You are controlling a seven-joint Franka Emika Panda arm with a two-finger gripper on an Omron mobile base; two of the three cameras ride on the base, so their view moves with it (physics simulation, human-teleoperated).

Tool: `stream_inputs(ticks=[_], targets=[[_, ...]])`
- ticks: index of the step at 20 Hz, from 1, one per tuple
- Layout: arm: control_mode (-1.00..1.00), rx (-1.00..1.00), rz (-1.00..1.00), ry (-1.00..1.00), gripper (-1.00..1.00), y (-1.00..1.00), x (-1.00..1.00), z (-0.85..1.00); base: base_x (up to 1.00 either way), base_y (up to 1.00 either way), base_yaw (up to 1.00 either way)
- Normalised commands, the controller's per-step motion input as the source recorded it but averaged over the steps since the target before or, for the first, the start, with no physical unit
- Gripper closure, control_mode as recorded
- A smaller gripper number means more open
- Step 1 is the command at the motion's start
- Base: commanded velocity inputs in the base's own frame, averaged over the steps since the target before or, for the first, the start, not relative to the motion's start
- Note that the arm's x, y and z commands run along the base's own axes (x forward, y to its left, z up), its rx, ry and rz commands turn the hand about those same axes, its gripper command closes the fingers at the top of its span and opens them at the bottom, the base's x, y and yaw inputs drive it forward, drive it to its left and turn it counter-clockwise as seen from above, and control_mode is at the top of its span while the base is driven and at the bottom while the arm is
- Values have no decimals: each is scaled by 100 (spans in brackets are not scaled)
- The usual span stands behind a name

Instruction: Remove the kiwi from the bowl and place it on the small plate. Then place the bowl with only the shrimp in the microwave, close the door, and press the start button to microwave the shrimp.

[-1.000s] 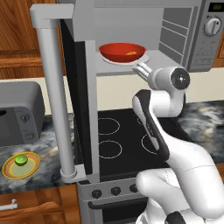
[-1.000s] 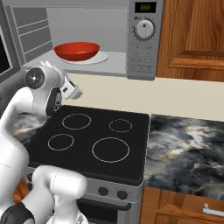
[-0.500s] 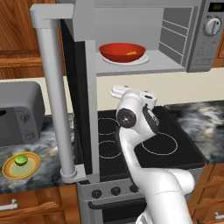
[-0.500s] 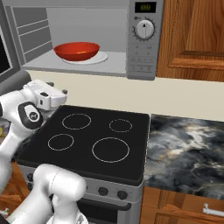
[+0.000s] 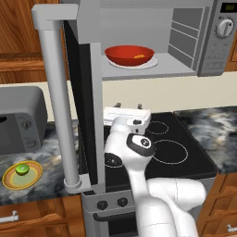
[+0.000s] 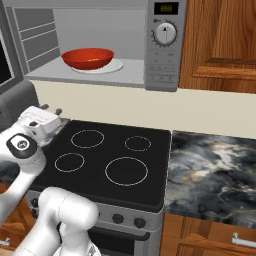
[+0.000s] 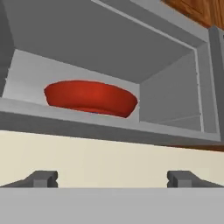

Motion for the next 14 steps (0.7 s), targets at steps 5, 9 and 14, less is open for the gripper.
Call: stream_inputs(ticks=[5,9,14], targets=[[-100,-15,-5,-9,-100,77,-23,-1,0,0,0],[-100,-10,-1,-4,-100,84,-5,-5,0,0,0],[-100,-3,0,-12,-100,99,-5,-4,0,0,0]])
